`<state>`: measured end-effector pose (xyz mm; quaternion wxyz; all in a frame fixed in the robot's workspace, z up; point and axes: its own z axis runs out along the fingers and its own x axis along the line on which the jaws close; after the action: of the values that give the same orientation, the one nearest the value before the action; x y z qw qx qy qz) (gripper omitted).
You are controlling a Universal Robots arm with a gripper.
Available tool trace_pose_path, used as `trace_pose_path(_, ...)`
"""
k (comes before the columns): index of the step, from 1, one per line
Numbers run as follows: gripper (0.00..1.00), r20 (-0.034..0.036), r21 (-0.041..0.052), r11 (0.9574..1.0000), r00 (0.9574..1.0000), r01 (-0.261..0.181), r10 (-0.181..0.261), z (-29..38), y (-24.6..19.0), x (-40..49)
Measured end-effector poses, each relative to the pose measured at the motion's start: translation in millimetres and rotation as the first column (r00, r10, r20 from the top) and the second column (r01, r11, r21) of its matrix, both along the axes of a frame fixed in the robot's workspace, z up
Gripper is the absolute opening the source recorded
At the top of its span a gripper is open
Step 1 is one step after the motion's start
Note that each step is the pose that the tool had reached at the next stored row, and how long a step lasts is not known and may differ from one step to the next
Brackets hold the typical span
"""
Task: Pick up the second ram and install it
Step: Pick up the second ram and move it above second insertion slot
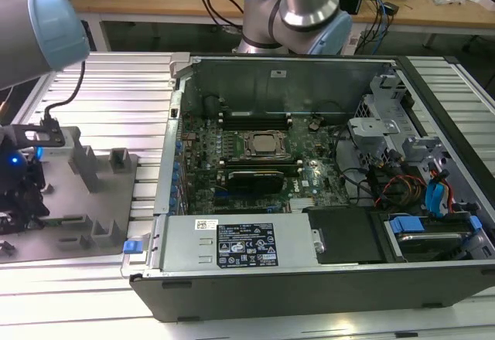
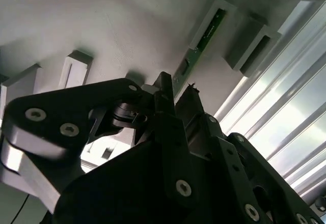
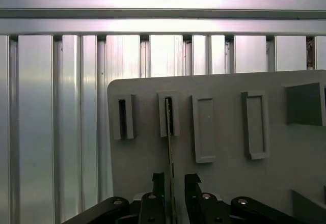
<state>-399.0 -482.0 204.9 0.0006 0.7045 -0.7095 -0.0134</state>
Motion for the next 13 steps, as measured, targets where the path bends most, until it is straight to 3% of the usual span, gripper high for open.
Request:
trace_pose_path(2,0.3,0.0002,0.0002,1.0,1.0,0.0,0.0,-4.6,0.7,-1.2)
trace_pose_path(11,0.29,0.0002,0.0042,1.0,1.0,0.0,0.0,-5.0,2.7,-1.2)
trace_pose_path(13,0.15,0.0001,0.0042,1.0,1.0,0.0,0.0,-4.9,2.7,-1.2)
